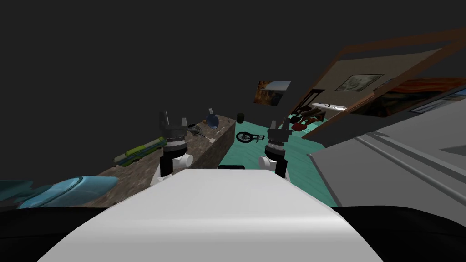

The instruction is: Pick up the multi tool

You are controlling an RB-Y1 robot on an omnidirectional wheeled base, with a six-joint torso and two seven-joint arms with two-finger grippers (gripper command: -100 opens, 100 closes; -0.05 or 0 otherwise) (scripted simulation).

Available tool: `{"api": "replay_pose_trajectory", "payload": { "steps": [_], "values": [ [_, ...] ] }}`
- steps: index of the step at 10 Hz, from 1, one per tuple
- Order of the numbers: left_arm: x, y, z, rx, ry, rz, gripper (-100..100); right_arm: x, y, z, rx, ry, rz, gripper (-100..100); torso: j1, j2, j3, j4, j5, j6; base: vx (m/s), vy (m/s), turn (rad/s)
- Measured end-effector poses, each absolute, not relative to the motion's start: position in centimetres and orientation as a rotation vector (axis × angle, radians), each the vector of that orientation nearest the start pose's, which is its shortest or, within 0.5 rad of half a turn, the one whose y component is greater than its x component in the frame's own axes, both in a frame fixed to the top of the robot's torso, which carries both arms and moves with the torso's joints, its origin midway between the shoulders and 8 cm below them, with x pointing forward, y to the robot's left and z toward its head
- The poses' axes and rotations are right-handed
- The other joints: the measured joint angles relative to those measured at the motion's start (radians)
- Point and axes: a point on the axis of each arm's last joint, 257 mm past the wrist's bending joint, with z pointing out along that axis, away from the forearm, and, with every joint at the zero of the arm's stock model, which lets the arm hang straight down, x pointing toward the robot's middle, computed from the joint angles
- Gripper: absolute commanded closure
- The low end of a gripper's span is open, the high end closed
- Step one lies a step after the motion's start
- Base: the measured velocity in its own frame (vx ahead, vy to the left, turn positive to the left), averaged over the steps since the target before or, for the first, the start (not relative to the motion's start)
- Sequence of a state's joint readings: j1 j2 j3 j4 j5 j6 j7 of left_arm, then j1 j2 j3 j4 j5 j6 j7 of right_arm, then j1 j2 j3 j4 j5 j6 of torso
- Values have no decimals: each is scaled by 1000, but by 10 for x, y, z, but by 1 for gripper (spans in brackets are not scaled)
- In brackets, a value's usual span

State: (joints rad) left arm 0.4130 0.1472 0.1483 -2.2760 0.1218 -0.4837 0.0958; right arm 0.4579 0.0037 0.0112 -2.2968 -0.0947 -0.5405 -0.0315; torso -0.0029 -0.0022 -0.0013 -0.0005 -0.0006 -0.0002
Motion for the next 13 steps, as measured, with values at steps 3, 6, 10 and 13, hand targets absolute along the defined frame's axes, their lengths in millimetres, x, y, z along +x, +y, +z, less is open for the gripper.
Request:
{"api": "replay_pose_trajectory", "payload": {
  "steps": [3, 6, 10, 13],
  "values": [
    [362, 331, 54, -641, 617, -1354, -100, 334, -282, 52, 654, 473, 1438, 0, 1, 1, 0, 0, 0, 0, 17, -36, 175],
    [379, 351, 45, -719, 641, -1332, -100, 334, -282, 52, 654, 473, 1438, 0, 0, 0, 0, 0, 0, 0, 27, -48, 117],
    [393, 380, 34, -826, 646, -1309, -100, 334, -281, 52, 653, 473, 1438, 0, 1, 1, 0, 0, 0, 1, 16, -37, 105],
    [403, 400, 25, -907, 639, -1296, -100, 334, -282, 52, 654, 473, 1438, 0, 1, 0, 0, 0, 0, 0, 19, -37, 92]
  ]
}}
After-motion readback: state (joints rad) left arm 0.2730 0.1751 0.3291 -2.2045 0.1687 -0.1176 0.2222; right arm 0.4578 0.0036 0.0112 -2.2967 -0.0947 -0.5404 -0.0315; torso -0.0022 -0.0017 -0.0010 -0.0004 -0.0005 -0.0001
